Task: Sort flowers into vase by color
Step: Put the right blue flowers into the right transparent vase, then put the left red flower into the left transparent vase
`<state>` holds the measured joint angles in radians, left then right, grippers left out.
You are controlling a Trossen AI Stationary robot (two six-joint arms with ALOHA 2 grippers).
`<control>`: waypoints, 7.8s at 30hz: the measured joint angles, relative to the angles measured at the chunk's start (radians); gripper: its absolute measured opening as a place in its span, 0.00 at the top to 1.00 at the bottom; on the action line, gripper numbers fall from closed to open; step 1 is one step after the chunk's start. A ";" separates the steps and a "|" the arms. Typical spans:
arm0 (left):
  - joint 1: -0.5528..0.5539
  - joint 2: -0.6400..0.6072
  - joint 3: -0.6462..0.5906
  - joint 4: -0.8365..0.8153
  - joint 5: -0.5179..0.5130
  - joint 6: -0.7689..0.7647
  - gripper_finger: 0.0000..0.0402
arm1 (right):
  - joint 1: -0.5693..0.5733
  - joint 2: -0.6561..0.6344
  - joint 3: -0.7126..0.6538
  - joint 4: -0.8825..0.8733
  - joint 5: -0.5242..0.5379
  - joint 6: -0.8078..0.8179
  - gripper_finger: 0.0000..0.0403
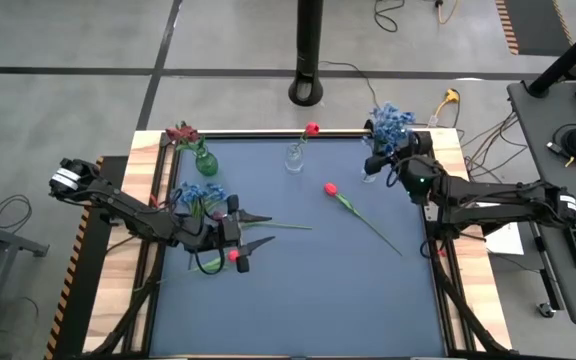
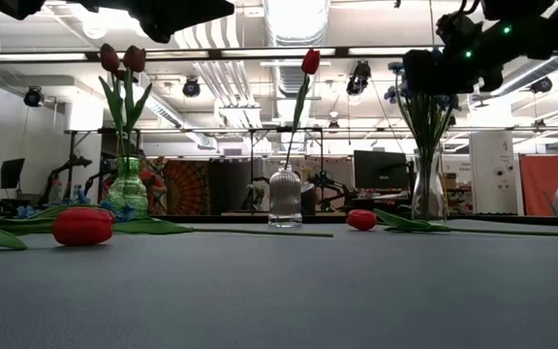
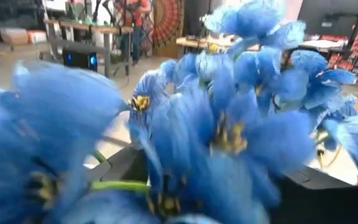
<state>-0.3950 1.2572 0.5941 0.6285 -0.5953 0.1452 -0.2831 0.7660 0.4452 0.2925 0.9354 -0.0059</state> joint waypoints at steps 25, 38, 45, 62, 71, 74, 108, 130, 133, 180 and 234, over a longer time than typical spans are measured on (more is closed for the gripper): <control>0.001 0.000 0.000 -0.128 -0.050 -0.136 0.50 | 0.003 0.001 0.250 -0.647 -0.081 0.320 0.32; 0.001 0.000 0.000 -0.228 -0.050 -0.245 0.50 | 0.002 0.002 0.330 -0.819 -0.211 0.445 0.32; 0.001 0.000 0.000 -0.228 -0.050 -0.245 0.50 | 0.002 0.002 0.378 -0.949 -0.213 0.512 0.32; 0.001 0.000 0.000 -0.228 -0.050 -0.245 0.50 | 0.002 0.003 0.481 -1.023 -0.214 0.506 0.32; 0.001 0.000 0.000 -0.228 -0.050 -0.245 0.50 | 0.002 0.003 0.571 -1.084 -0.212 0.494 0.32; 0.001 0.000 0.000 -0.232 -0.050 -0.265 0.50 | 0.002 0.003 0.605 -1.083 -0.212 0.473 0.32; -0.137 0.026 0.329 -1.443 0.408 -1.112 0.50 | 0.006 0.003 0.771 -1.119 -0.605 0.386 0.32; -0.198 0.441 0.327 -1.666 0.640 -1.271 0.53 | 0.008 0.003 0.728 -1.120 -0.614 0.387 0.32; -0.198 0.448 0.327 -1.663 0.640 -1.270 0.60 | 0.008 0.003 0.721 -1.120 -0.614 0.387 0.32; -0.179 0.180 0.523 -0.948 -0.097 -0.296 0.99 | 0.380 0.003 0.476 -0.636 -0.569 0.166 0.33; 0.020 0.182 0.315 -0.217 -0.095 0.056 0.98 | 0.541 0.644 0.401 0.476 -0.647 -0.214 0.33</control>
<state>-0.3748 1.4391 0.9093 0.4118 -0.6899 0.2008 0.2577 1.4105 0.8463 0.7681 0.2882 -0.2201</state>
